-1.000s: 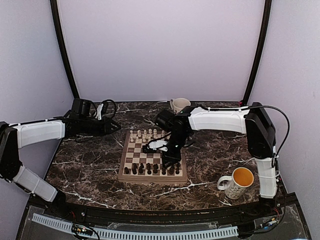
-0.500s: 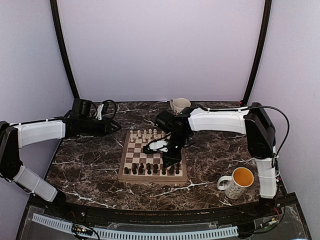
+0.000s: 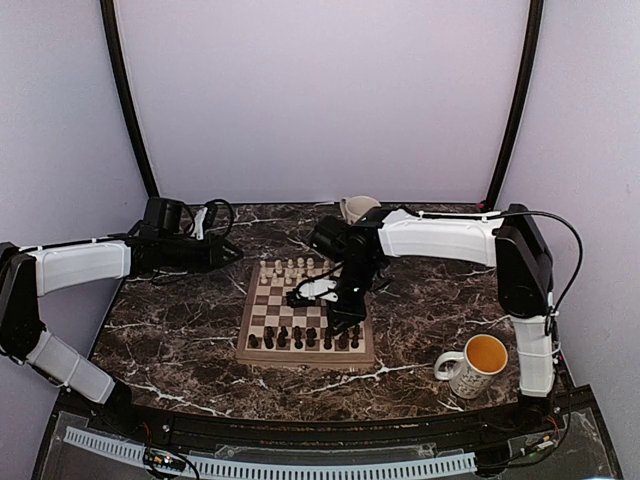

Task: Set up the chess pieces on the board
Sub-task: Adjust the pawn at c7, then adjust the pawn at a7.

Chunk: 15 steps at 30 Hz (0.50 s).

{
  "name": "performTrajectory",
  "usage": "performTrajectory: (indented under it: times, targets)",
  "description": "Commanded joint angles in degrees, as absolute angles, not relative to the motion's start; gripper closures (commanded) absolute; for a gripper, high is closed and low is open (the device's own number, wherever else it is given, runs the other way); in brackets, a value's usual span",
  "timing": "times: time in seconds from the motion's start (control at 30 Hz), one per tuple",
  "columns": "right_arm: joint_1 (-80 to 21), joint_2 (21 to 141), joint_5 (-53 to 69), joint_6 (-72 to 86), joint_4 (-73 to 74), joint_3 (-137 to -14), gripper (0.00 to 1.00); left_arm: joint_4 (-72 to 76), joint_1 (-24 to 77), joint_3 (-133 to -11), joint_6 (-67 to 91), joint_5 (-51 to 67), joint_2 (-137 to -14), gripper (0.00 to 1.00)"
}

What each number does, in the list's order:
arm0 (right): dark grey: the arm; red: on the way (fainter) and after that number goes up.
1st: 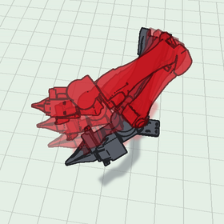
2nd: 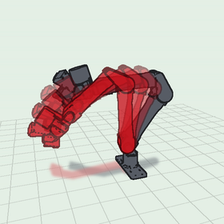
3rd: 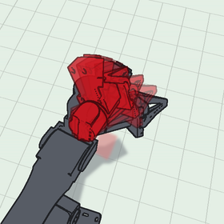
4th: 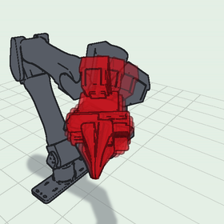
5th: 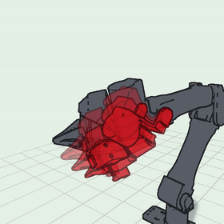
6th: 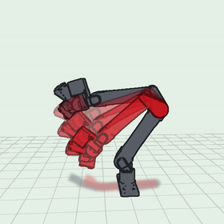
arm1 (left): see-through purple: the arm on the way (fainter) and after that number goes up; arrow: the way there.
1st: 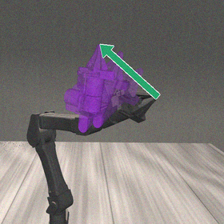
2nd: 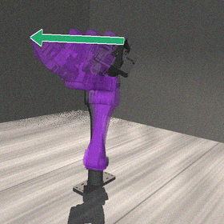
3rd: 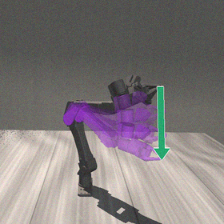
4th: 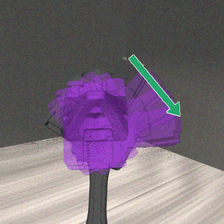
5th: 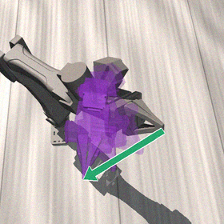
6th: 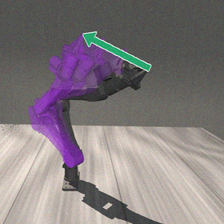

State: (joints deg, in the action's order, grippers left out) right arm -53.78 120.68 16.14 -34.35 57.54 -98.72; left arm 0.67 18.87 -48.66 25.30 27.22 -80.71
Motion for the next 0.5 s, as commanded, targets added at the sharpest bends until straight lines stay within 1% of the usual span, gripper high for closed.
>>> performTrajectory:
  times: [0.0,0.13,0.23,0.33,0.47]
  targets:
    - [-52.54,117.05,18.9,-36.46,61.95,-101.83,0.76,2.62,18.96,-47.15,25.79,28.28,-80.16,0.68]
    - [-49.74,116.95,17.91,-35.8,61.36,-101.62,0.78,3.06,18.94,-46.79,25.8,28.45,-80.24,0.68]
    - [-47.73,117.31,16.71,-35.11,59.89,-100.66,0.82,2.99,18.98,-46.99,25.68,28.56,-80.5,0.68]
    - [-46.68,117.6,14.2,-34.78,57.83,-98.38,0.89,2.9,18.96,-47.18,25.66,28.62,-80.55,0.68]
    - [-46.2,117.83,12.39,-34.55,55.97,-95.85,0.93,2.94,18.98,-47.14,25.79,28.48,-80.48,0.68]
